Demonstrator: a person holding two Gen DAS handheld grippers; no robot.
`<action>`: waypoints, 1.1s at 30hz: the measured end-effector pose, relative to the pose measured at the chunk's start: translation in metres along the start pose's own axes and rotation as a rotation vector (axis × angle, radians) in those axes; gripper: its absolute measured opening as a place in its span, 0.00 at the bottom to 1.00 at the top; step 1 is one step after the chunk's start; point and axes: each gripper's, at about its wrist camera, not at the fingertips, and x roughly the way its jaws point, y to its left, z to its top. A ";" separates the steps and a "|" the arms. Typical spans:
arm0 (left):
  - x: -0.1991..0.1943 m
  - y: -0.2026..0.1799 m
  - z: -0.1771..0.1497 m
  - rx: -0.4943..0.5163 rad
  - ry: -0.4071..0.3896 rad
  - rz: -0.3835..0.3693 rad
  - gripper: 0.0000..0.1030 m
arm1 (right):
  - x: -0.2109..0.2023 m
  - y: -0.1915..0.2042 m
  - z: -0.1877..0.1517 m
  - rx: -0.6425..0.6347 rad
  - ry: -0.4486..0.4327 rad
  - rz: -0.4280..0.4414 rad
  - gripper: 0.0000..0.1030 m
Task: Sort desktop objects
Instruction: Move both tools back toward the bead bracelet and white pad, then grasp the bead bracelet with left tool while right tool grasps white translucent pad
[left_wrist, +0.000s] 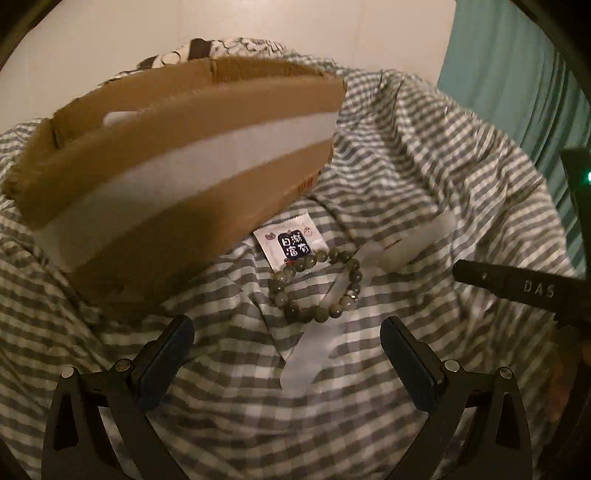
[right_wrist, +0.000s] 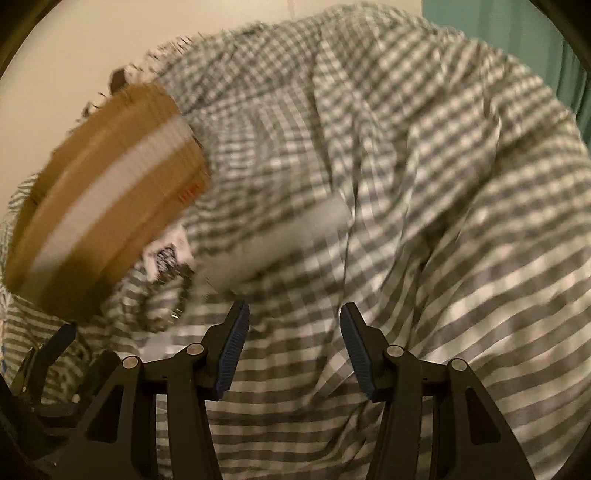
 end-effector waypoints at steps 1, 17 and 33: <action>0.004 -0.002 0.000 0.003 -0.003 0.002 1.00 | 0.004 0.000 0.002 -0.002 -0.003 -0.008 0.49; 0.067 -0.014 0.007 0.032 0.042 -0.023 0.94 | 0.067 0.017 0.053 0.120 0.032 0.074 0.46; 0.047 -0.001 0.008 0.037 0.023 -0.007 0.28 | 0.049 -0.009 0.027 0.333 0.055 0.123 0.46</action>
